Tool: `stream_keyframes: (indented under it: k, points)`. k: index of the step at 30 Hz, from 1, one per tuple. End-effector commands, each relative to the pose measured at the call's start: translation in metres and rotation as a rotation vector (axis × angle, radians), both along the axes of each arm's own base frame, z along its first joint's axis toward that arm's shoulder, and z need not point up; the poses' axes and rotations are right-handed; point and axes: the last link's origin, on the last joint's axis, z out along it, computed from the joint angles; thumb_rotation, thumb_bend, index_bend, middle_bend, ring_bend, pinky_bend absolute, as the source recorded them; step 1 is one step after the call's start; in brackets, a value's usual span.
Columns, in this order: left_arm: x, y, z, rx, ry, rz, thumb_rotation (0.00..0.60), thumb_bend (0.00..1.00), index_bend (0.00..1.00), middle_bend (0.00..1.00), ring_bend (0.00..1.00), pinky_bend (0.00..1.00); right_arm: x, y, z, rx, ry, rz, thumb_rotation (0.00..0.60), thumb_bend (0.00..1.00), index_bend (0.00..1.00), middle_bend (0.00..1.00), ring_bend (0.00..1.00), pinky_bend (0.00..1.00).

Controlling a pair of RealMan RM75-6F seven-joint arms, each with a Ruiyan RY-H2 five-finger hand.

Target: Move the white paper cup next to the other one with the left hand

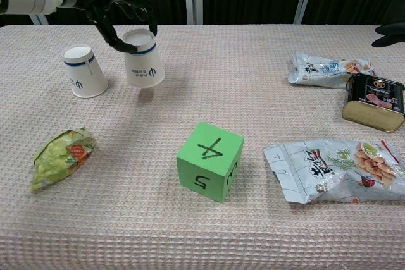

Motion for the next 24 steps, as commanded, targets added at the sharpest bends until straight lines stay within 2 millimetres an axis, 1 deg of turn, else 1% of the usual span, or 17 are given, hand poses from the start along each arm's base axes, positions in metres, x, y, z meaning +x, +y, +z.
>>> stream_keyframes:
  k: [1, 8, 13, 24]
  points:
    - [-0.007, 0.006, -0.010, 0.014, 0.054, 0.029, 0.600, 0.37, 0.41, 0.18, 0.13, 0.15, -0.001, 0.000, 0.001, -0.003, -0.002, -0.003, 0.600, 0.23, 0.04, 0.12, 0.00, 0.04]
    - [-0.016, 0.008, -0.007, 0.039, 0.104, 0.058, 0.600, 0.37, 0.41, 0.18, 0.13, 0.15, -0.002, -0.001, 0.002, -0.004, -0.004, -0.003, 0.600, 0.23, 0.04, 0.12, 0.00, 0.04]
    - [-0.021, 0.008, -0.009, 0.036, 0.113, 0.085, 0.600, 0.37, 0.41, 0.18, 0.13, 0.15, -0.002, -0.002, 0.000, 0.000, -0.005, -0.002, 0.600, 0.23, 0.04, 0.12, 0.00, 0.04]
    - [-0.024, 0.009, -0.012, 0.006, 0.110, 0.107, 0.600, 0.37, 0.39, 0.18, 0.13, 0.15, -0.002, -0.002, 0.000, 0.001, -0.005, -0.009, 0.600, 0.23, 0.04, 0.12, 0.00, 0.04]
